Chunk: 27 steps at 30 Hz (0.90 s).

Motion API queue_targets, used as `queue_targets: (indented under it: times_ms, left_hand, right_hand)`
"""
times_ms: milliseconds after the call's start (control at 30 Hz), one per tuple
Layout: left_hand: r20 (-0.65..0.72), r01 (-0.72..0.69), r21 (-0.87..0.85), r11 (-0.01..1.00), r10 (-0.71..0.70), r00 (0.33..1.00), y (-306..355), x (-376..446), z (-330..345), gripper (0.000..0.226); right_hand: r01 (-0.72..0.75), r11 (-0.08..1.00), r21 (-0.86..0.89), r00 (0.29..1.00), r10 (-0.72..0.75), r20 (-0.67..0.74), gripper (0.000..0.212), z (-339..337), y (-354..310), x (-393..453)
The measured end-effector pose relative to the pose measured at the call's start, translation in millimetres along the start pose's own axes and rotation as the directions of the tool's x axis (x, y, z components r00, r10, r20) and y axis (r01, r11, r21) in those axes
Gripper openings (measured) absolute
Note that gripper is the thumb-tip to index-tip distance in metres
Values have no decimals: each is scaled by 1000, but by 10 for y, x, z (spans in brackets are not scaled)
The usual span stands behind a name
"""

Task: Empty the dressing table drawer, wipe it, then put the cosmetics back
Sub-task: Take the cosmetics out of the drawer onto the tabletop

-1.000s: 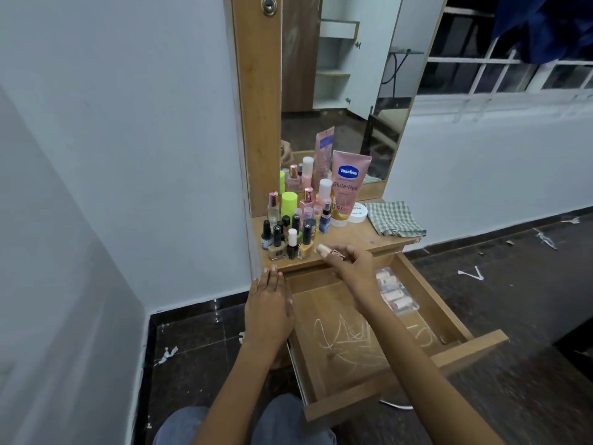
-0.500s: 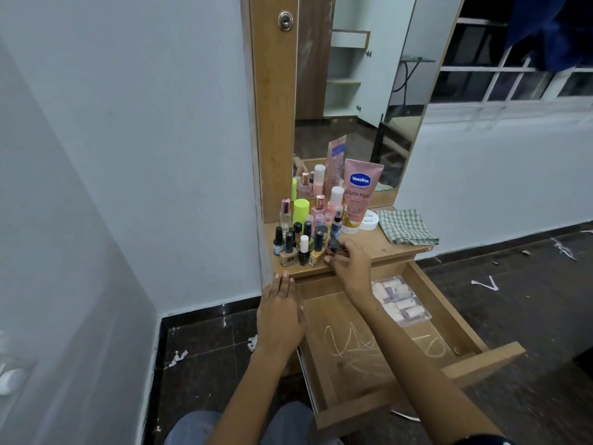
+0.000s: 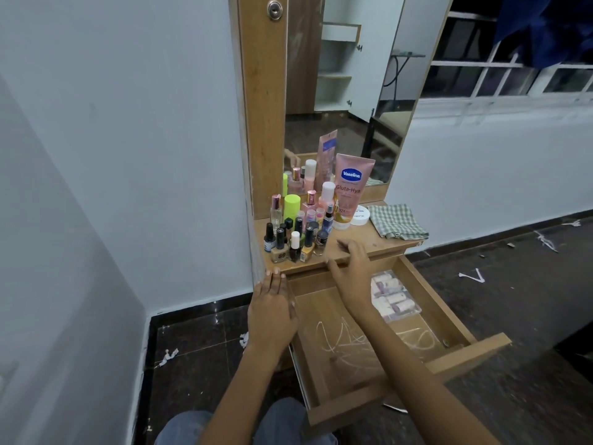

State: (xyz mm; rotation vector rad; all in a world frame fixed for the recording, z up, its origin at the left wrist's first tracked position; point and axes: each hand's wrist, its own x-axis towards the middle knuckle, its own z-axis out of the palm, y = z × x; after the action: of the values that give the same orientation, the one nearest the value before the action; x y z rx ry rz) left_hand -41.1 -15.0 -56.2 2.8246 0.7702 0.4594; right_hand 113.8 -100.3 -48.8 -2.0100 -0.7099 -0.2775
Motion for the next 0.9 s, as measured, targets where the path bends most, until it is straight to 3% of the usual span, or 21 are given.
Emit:
queue_targets:
  times_ms: [67, 167, 267, 400, 633, 900]
  left_hand:
    - [-11, -13, 0, 1000, 13, 1000, -13, 7, 14, 56]
    - [4, -30, 8, 1000, 30, 1000, -34, 9, 41, 56]
    - [15, -22, 39, 999, 21, 1000, -49, 17, 78, 55]
    - [-7, -20, 64, 998, 21, 1000, -53, 33, 116, 51]
    - [5, -1, 56, 998, 1, 1000, -58, 28, 111, 55]
    - [15, 3, 36, 999, -4, 1000, -53, 27, 109, 53]
  right_hand:
    - [29, 995, -92, 999, -31, -20, 30, -147, 156, -140]
    - [-17, 952, -307, 992, 55, 116, 26, -380, 509, -212]
    - [-180, 828, -530, 915, 339, 219, 54, -571, 810, -159]
    - [-338, 685, -645, 773, 593, 225, 89, -591, 970, -112]
    - [-392, 646, -654, 731, 651, 205, 115, -521, 920, -35]
    - [-308, 675, -671, 707, 634, 314, 112, -388, 769, -269]
